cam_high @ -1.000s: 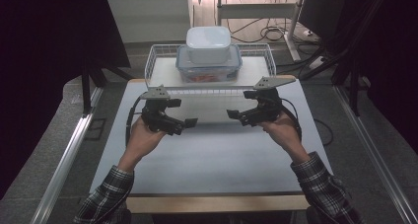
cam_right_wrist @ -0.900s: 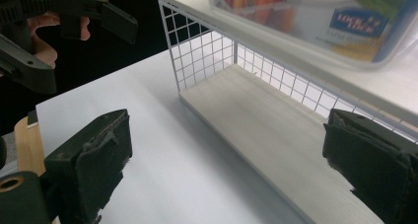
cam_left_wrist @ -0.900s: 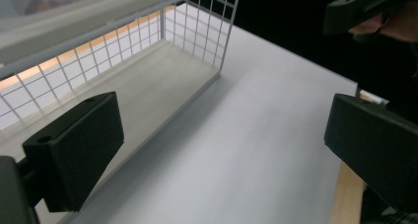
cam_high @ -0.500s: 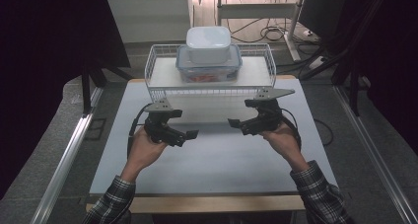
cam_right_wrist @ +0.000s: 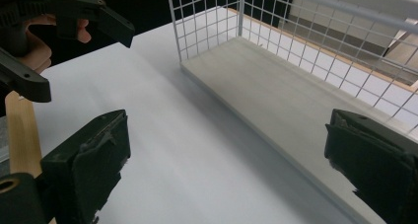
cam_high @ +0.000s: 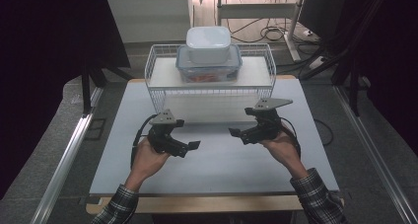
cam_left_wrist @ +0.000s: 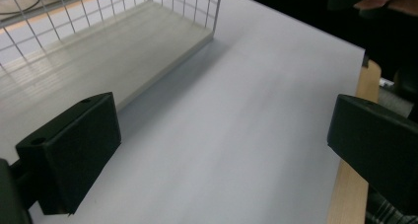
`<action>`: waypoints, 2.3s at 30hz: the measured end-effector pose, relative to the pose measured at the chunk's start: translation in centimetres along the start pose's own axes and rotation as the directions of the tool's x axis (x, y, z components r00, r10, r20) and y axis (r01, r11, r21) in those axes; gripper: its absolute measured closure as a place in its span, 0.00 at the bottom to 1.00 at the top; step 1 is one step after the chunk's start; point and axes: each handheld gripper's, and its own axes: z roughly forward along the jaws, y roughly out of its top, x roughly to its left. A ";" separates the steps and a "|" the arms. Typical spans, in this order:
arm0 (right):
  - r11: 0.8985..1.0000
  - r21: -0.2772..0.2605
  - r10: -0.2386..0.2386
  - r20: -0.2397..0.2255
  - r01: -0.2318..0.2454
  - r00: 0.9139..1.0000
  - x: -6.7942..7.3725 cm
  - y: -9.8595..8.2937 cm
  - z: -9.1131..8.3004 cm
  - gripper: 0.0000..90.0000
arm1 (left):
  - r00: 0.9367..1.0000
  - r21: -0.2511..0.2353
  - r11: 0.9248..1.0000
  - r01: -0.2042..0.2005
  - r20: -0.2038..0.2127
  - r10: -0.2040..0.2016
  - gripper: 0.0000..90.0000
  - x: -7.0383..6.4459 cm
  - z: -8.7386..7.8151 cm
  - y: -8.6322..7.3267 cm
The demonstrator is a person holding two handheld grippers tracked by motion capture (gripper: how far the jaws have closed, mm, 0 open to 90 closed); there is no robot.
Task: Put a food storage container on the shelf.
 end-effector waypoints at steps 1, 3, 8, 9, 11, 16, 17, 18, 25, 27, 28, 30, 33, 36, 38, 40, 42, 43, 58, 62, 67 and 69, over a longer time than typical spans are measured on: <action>1.000 0.000 -0.002 -0.002 0.002 1.000 0.1 -0.1 0.0 0.04 | 1.000 -0.002 1.000 -0.007 -0.005 0.007 0.00 -0.1 0.0 -0.1; 1.000 0.004 -0.006 -0.001 0.006 1.000 0.2 -0.3 -0.1 0.03 | 1.000 -0.004 1.000 -0.019 -0.013 0.019 0.00 -0.2 0.1 -0.4; 1.000 0.004 -0.010 -0.013 0.010 1.000 0.7 -0.8 -0.2 0.03 | 0.999 0.000 0.999 -0.037 -0.033 0.037 0.00 -0.6 0.2 -1.2; 1.000 0.007 -0.012 -0.014 0.012 1.000 0.7 -1.0 -0.2 0.03 | 0.999 0.002 0.999 -0.034 -0.031 0.034 0.00 -0.6 0.2 -1.4; 1.000 0.018 -0.017 -0.016 0.017 1.000 0.9 -1.3 -0.2 0.03 | 0.999 0.002 1.000 -0.028 -0.031 0.028 0.00 -0.7 0.2 -1.8; 1.000 0.023 -0.010 -0.012 0.010 1.000 1.0 -2.2 -0.2 0.03 | 0.999 -0.002 1.000 -0.004 -0.036 0.004 0.00 -0.7 0.1 -2.9; 1.000 0.025 -0.009 -0.012 0.009 1.000 1.0 -2.3 -0.2 0.03 | 0.999 -0.006 1.000 0.000 -0.038 -0.001 0.01 -0.7 0.0 -3.1; 1.000 0.030 -0.008 -0.013 0.008 1.000 1.0 -2.5 -0.2 0.03 | 0.999 -0.008 1.000 0.005 -0.038 -0.005 0.01 -0.7 -0.1 -3.4; 0.999 0.051 -0.012 0.009 0.012 1.000 1.2 -4.0 -0.6 0.03 | 0.998 -0.026 0.999 0.028 -0.064 -0.030 0.01 -1.0 -1.1 -5.5; 0.999 0.053 -0.006 0.015 0.005 1.000 1.2 -4.4 -0.9 0.03 | 0.997 -0.033 0.999 0.036 -0.074 -0.039 0.01 -1.0 -1.6 -6.0; 0.998 0.056 -0.003 0.017 0.002 1.000 1.2 -4.6 -1.1 0.03 | 0.996 -0.038 0.998 0.041 -0.081 -0.044 0.01 -1.1 -1.8 -6.2; 0.998 0.059 0.004 0.022 -0.005 1.000 1.2 -5.0 -1.4 0.03 | 0.995 -0.042 0.998 0.043 -0.091 -0.047 0.01 -1.1 -2.2 -6.5; 0.998 0.061 0.007 0.033 -0.009 0.999 1.3 -5.7 -1.8 0.02 | 0.994 -0.051 0.997 0.051 -0.099 -0.056 0.01 -1.2 -2.6 -7.0; 0.998 0.060 0.016 0.045 -0.019 0.999 1.4 -6.2 -2.2 0.02 | 0.992 -0.056 0.997 0.054 -0.107 -0.060 0.01 -1.3 -2.8 -7.3; 0.998 0.052 0.030 0.046 -0.033 0.999 1.4 -6.6 -2.5 0.02 | 0.993 -0.054 0.997 0.054 -0.106 -0.059 0.01 -1.3 -2.9 -7.6; 0.998 0.049 0.036 0.054 -0.039 0.998 1.3 -6.9 -2.7 0.02 | 0.992 -0.049 0.997 0.053 -0.111 -0.058 0.01 -1.4 -2.8 -8.0; 0.998 0.048 0.037 0.065 -0.040 0.997 1.3 -7.2 -2.8 0.02 | 0.991 -0.041 0.998 0.052 -0.120 -0.056 0.01 -1.5 -2.8 -8.3; 0.998 0.047 0.041 0.069 -0.044 0.997 1.3 -7.3 -2.9 0.02 | 0.991 -0.040 0.998 0.051 -0.125 -0.056 0.01 -1.5 -2.8 -8.5; 0.996 0.063 0.051 0.126 -0.059 0.991 0.7 -10.0 -4.2 0.02 | 0.983 -0.026 0.997 0.070 -0.169 -0.073 0.01 -1.5 -3.5 -10.8; 0.995 0.071 0.059 0.134 -0.069 0.989 0.5 -10.7 -4.5 0.02 | 0.982 -0.020 0.997 0.078 -0.174 -0.080 0.00 -1.6 -3.6 -11.2; 0.993 0.089 0.059 0.143 -0.072 0.988 0.5 -11.5 -4.8 0.02 | 0.980 -0.006 0.996 0.089 -0.178 -0.088 0.00 -1.5 -3.6 -11.9; 0.992 0.098 0.059 0.146 -0.074 0.987 0.6 -11.8 -4.8 0.02 | 0.979 -0.003 0.995 0.095 -0.179 -0.094 0.00 -1.4 -3.5 -12.1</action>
